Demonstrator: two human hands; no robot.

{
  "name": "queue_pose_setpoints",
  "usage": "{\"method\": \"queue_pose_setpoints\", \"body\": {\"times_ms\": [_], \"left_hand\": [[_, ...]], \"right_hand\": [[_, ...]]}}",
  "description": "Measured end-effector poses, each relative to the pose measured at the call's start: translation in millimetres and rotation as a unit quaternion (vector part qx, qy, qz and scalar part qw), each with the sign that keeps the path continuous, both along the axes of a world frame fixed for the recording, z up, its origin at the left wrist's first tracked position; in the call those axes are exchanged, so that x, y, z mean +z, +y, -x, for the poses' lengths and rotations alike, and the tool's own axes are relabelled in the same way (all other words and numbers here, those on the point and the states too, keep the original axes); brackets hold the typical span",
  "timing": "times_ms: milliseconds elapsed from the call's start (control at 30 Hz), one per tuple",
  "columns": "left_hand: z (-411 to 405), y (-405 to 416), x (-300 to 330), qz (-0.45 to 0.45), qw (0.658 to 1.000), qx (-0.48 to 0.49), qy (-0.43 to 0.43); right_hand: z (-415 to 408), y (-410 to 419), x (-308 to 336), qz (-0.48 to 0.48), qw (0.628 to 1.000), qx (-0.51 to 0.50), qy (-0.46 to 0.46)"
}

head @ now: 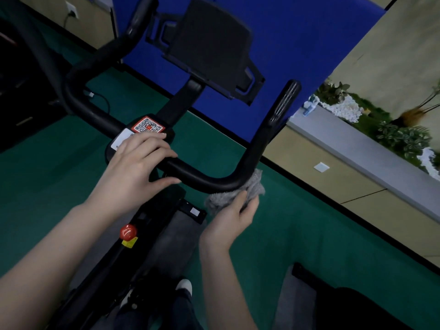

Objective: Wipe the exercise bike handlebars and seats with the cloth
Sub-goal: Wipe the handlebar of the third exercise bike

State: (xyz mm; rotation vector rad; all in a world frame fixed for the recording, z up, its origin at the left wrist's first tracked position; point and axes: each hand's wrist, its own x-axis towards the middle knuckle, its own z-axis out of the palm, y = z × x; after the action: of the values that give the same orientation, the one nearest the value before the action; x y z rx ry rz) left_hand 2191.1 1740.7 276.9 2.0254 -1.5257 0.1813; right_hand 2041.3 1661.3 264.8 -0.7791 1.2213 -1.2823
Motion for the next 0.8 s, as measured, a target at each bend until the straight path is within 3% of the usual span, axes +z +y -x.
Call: {"method": "queue_pose_setpoints", "body": {"times_ms": [167, 333, 800], "left_hand": [[13, -2, 5, -0.019, 1.000, -0.007, -0.007], [54, -17, 5, -0.030, 0.998, -0.040, 0.029], [83, -39, -4, 0.009, 0.998, 0.035, 0.052]], "right_hand": [[4, 11, -5, -0.024, 0.999, 0.042, 0.005], [5, -17, -5, -0.053, 0.996, 0.051, -0.054], [46, -16, -18, 0.008, 0.968, 0.249, 0.028]]}}
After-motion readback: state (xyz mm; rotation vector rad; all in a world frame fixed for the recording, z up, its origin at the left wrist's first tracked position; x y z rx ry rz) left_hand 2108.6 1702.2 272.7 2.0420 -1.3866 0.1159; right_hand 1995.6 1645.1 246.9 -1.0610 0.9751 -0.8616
